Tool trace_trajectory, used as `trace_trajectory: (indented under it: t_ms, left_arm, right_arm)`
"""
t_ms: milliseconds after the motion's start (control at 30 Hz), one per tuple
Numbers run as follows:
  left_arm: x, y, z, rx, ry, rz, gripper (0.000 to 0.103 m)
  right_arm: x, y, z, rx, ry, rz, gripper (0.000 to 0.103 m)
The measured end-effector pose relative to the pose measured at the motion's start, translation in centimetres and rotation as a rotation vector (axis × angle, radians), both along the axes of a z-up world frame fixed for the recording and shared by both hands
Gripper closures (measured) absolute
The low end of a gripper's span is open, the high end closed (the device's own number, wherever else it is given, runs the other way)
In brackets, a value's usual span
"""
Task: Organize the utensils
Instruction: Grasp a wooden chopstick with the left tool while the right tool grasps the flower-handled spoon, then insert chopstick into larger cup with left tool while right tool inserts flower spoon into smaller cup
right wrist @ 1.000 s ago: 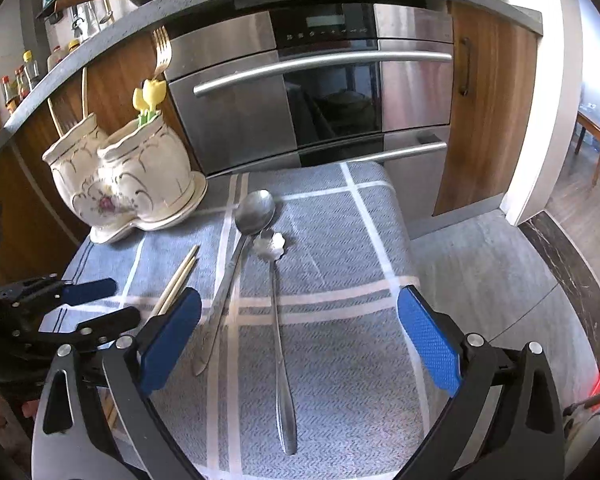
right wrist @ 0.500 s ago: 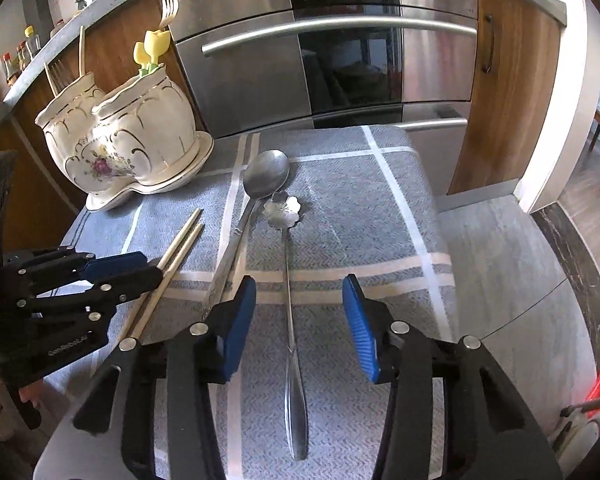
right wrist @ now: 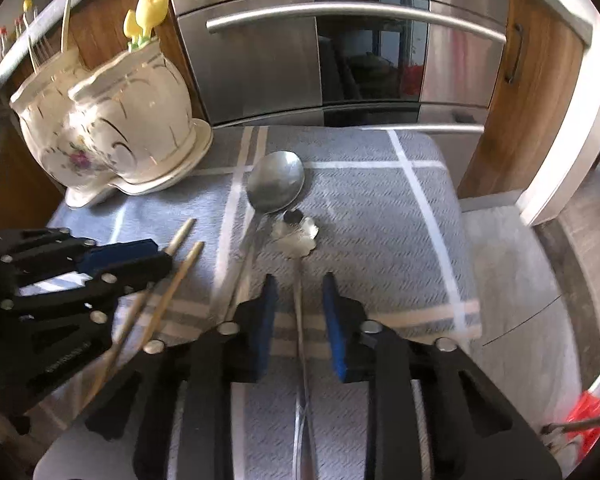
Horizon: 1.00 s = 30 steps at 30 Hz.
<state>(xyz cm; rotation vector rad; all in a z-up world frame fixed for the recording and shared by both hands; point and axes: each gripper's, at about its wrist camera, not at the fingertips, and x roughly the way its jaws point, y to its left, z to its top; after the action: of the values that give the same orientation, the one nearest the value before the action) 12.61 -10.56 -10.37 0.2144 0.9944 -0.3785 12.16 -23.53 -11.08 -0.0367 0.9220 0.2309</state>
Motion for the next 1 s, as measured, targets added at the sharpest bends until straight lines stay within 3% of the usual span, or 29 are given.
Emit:
trace_trajectory:
  t_ms: [100, 233, 333, 433, 1000]
  left_arm:
    - [-0.1, 0.2, 0.0, 0.002, -0.008, -0.012, 0.096]
    - [-0.3, 0.4, 0.0, -0.005, -0.026, -0.026, 0.097]
    - [-1.0, 1.8, 0.4, -0.07, -0.01, -0.027, 0.097]
    - [-1.9, 2.7, 1.4, -0.096, -0.045, -0.031, 0.097]
    - [-6.2, 8.3, 11.1, -0.273, -0.26, -0.02, 0.097]
  right_arm:
    - [0.2, 0.4, -0.1, -0.018, 0.008, 0.024, 0.099]
    - [0.0, 0.5, -0.1, -0.015, -0.003, 0.026, 0.1]
    - [-0.5, 0.1, 0.2, 0.013, -0.021, 0.011, 0.1]
    - [-1.0, 0.0, 1.0, 0.029, -0.052, 0.005, 0.1]
    - [-3.4, 0.3, 8.8, 0.163, -0.299, -0.012, 0.1]
